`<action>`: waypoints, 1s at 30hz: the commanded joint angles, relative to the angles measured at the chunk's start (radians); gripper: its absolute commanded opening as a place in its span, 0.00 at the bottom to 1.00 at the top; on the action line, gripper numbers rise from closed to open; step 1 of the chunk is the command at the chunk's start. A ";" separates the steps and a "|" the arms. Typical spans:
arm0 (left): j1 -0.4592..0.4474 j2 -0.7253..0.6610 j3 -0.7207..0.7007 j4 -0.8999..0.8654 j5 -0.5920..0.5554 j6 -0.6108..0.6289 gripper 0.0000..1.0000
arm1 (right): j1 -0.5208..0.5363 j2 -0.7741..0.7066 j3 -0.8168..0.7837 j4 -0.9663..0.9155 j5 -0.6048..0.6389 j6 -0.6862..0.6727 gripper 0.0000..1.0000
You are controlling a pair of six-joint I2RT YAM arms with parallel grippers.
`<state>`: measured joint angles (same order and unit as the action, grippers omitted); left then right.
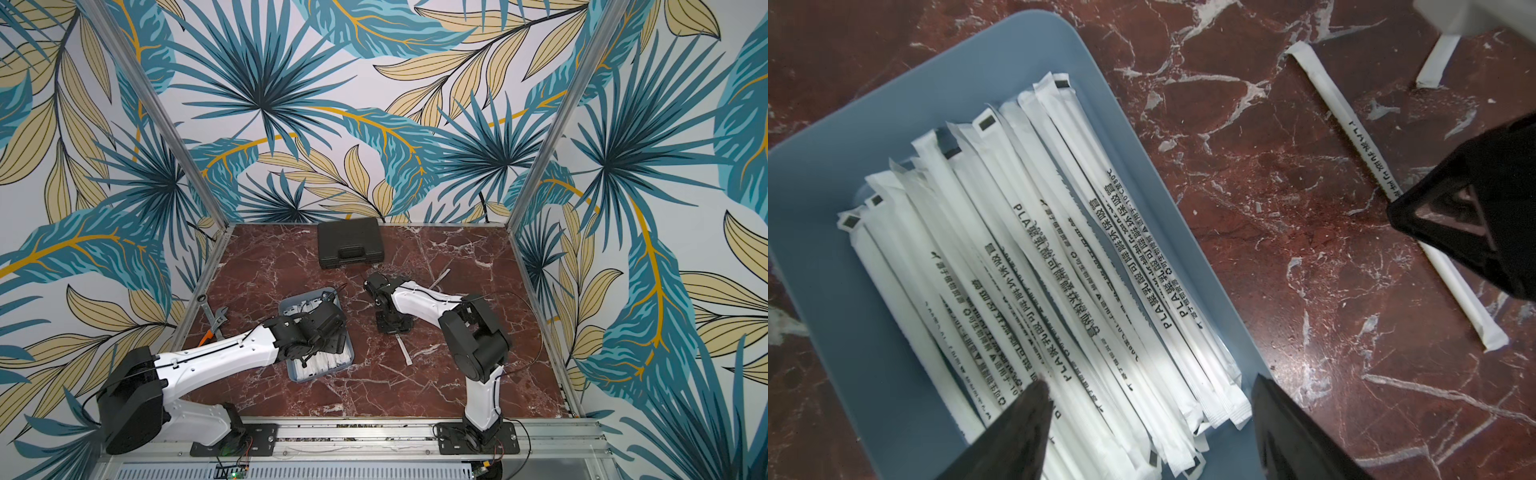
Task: Put the straws into the storage box
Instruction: Pick up the straw from the center of the board, then place the straw in the storage box.
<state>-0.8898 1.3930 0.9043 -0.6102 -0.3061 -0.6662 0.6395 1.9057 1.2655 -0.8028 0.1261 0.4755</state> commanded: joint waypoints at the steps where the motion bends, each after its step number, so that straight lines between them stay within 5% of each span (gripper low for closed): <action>1: 0.001 -0.019 0.045 -0.007 -0.018 -0.006 0.81 | 0.000 0.021 -0.034 0.041 -0.005 -0.008 0.23; 8: 0.094 -0.127 0.019 -0.068 -0.046 0.001 0.81 | 0.024 -0.046 0.007 0.005 -0.002 -0.023 0.10; 12: 0.203 -0.272 -0.028 -0.126 -0.127 0.019 0.81 | 0.139 -0.057 0.184 -0.078 -0.027 0.003 0.10; 17: 0.361 -0.410 -0.103 -0.145 -0.107 0.035 0.81 | 0.259 0.115 0.439 -0.104 -0.081 0.050 0.09; 23: 0.376 -0.443 -0.118 -0.157 -0.074 0.024 0.81 | 0.272 0.285 0.644 -0.107 -0.084 0.087 0.09; 30: 0.377 -0.434 -0.136 -0.121 -0.048 0.019 0.81 | 0.273 0.376 0.659 -0.126 -0.097 0.095 0.09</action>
<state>-0.5179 0.9611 0.7918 -0.7464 -0.3687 -0.6468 0.9092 2.2765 1.9205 -0.8867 0.0387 0.5510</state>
